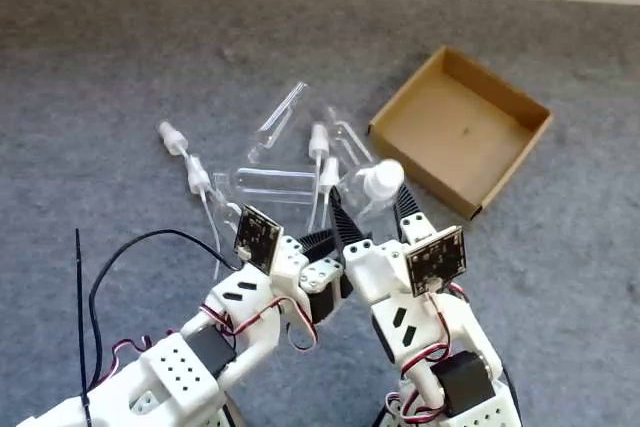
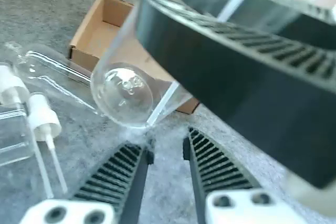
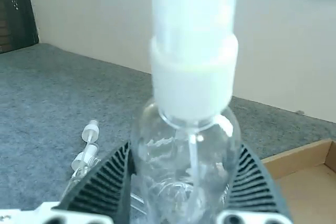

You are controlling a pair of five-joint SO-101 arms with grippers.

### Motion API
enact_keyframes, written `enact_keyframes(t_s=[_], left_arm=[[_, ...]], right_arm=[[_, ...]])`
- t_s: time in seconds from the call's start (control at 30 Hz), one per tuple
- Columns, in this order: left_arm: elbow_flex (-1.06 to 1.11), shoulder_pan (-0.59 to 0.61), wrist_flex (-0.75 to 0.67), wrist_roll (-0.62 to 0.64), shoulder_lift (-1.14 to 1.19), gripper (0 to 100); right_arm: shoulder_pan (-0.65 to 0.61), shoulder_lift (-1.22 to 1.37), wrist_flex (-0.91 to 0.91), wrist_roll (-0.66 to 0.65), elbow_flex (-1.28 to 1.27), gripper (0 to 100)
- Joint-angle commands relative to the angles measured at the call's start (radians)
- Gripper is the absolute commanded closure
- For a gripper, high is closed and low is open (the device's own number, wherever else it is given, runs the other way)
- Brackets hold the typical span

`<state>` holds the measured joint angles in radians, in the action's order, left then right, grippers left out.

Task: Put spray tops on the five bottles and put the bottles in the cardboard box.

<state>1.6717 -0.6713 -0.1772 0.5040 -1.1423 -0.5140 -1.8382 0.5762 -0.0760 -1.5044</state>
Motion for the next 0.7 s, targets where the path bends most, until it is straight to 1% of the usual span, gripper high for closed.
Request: enact_keyframes(t_s=[0.0, 0.1, 0.3, 0.4, 0.57, 0.67], left_arm=[[0.019, 0.044, -0.023, 0.006, -0.022, 93], [0.019, 0.044, -0.023, 0.005, -0.022, 93], [0.021, 0.047, -0.021, 0.002, -0.022, 93], [0.021, 0.054, -0.021, 0.002, -0.022, 93], [0.021, 0.054, -0.002, 0.0, -0.022, 93], [0.021, 0.056, 0.012, 0.0, -0.024, 93]], right_arm=[[-0.008, 0.001, 0.031, -0.014, 0.015, 87.8], [0.027, 0.001, 0.03, -0.014, 0.015, 87.8], [0.222, 0.001, 0.028, -0.015, 0.015, 87.8], [0.295, 0.01, 0.007, -0.017, 0.016, 87.8], [0.358, 0.016, -0.053, -0.017, 0.044, 87.8], [0.378, 0.091, -0.054, -0.017, 0.116, 87.8]])
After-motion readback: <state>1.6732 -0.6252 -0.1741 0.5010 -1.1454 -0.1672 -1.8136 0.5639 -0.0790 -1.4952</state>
